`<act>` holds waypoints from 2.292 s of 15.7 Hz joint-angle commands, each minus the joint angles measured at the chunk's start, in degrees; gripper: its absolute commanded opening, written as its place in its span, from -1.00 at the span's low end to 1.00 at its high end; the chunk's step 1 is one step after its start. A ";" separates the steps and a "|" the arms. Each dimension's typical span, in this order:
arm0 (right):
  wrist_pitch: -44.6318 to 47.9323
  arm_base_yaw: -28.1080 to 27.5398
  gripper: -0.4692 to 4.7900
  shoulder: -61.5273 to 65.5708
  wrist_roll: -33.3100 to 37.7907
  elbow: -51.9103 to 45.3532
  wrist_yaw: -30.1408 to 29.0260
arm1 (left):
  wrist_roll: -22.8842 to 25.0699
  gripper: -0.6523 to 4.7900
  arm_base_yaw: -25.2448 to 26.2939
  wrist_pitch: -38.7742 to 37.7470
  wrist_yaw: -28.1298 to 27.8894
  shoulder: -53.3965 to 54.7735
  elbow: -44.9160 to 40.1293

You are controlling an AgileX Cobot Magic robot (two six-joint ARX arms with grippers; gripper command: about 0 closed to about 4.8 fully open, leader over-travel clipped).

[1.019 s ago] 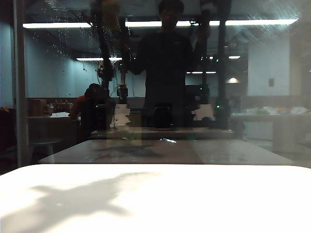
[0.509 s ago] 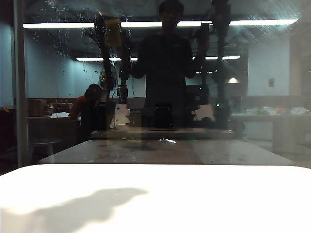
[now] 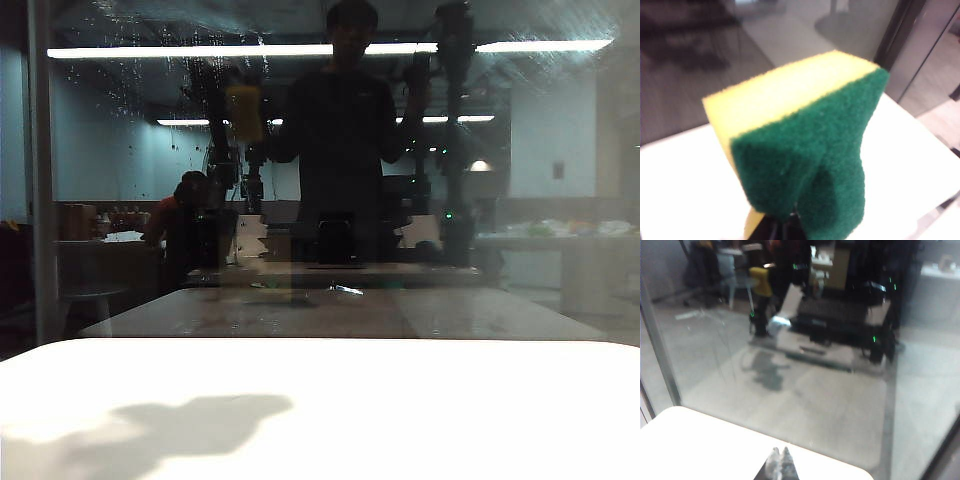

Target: Reach upward to find where there is water on the glass, pick up the sponge from the table, dry the water, and finally place the sponge back on the table.

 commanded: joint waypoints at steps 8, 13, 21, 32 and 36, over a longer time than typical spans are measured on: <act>-1.07 -0.02 -0.84 0.07 -0.17 0.11 0.46 | -7.52 -0.78 0.04 16.39 10.36 0.63 -28.15; -2.23 -0.02 -0.84 0.02 -0.15 0.09 0.42 | -14.25 -0.78 -0.07 23.69 10.25 7.93 -37.92; -2.75 -0.02 -0.84 0.07 -0.15 0.09 0.42 | -18.60 -0.78 -0.39 33.22 14.16 27.91 -37.88; -4.00 -0.02 -0.84 0.07 -0.15 0.09 0.44 | -21.24 -0.18 -1.75 41.79 11.82 42.14 -37.86; -3.98 -0.02 -0.84 0.07 -0.17 0.09 0.44 | -17.86 -0.16 -1.75 42.66 11.82 42.12 -37.73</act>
